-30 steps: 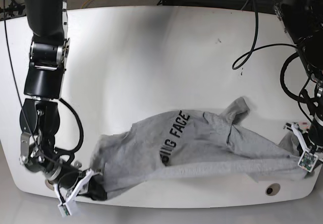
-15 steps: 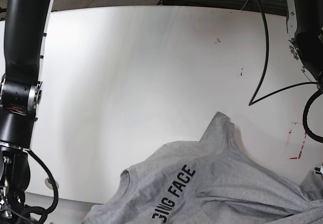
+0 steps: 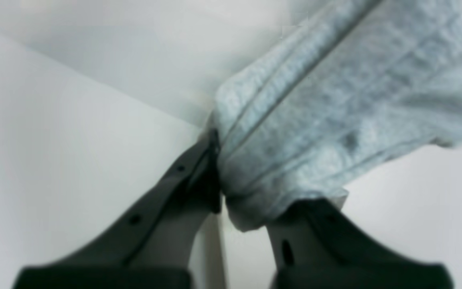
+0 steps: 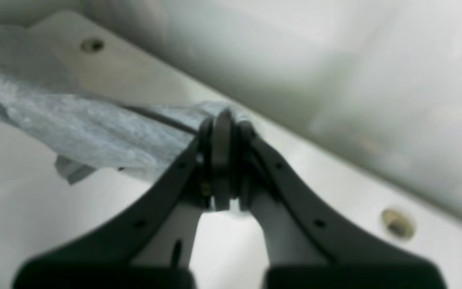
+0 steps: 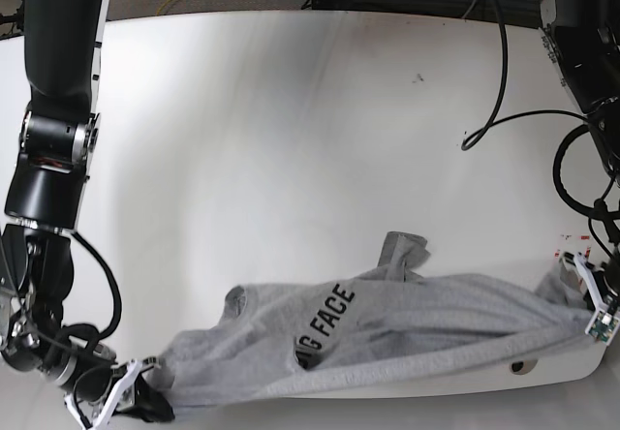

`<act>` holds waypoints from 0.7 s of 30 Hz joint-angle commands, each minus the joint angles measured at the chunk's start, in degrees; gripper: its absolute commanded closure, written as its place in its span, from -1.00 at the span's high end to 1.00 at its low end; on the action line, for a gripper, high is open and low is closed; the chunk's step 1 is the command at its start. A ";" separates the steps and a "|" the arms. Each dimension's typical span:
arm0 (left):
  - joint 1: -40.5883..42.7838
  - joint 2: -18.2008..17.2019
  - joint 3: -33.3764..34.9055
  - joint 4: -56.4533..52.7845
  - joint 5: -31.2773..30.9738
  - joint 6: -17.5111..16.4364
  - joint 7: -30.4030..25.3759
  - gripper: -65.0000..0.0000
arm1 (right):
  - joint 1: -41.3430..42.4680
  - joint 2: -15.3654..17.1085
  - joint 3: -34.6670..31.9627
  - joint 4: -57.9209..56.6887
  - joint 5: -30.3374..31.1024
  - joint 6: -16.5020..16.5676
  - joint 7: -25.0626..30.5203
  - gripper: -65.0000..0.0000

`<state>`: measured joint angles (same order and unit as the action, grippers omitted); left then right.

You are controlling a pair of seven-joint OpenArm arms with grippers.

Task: Fold the T-shirt properly
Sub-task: 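Lift the shirt with both grippers, shake it, and lay it down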

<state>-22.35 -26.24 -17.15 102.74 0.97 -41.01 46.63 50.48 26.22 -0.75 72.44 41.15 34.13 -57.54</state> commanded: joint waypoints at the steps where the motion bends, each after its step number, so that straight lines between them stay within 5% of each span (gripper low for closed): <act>1: 1.03 -1.23 -0.48 0.60 0.57 1.01 -0.87 -1.00 | -1.29 0.90 1.94 2.76 0.04 -0.33 1.76 -1.00; 9: 15.01 -1.15 -0.48 1.22 0.30 1.01 -1.14 -0.96 | -20.63 0.02 9.85 9.18 0.04 -0.24 1.93 -1.00; 17: 28.99 1.14 -0.66 2.36 0.21 1.01 -7.91 -0.09 | -35.84 -2.00 14.86 14.98 0.04 -0.24 1.93 -1.00; 21: 33.65 2.20 -0.74 2.71 -0.66 1.01 -7.99 -0.08 | -40.50 -2.96 17.24 16.04 0.04 -0.24 1.93 -1.00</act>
<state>11.73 -23.35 -17.34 104.22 1.08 -40.69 39.68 9.43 22.83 15.03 87.00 40.23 33.71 -57.23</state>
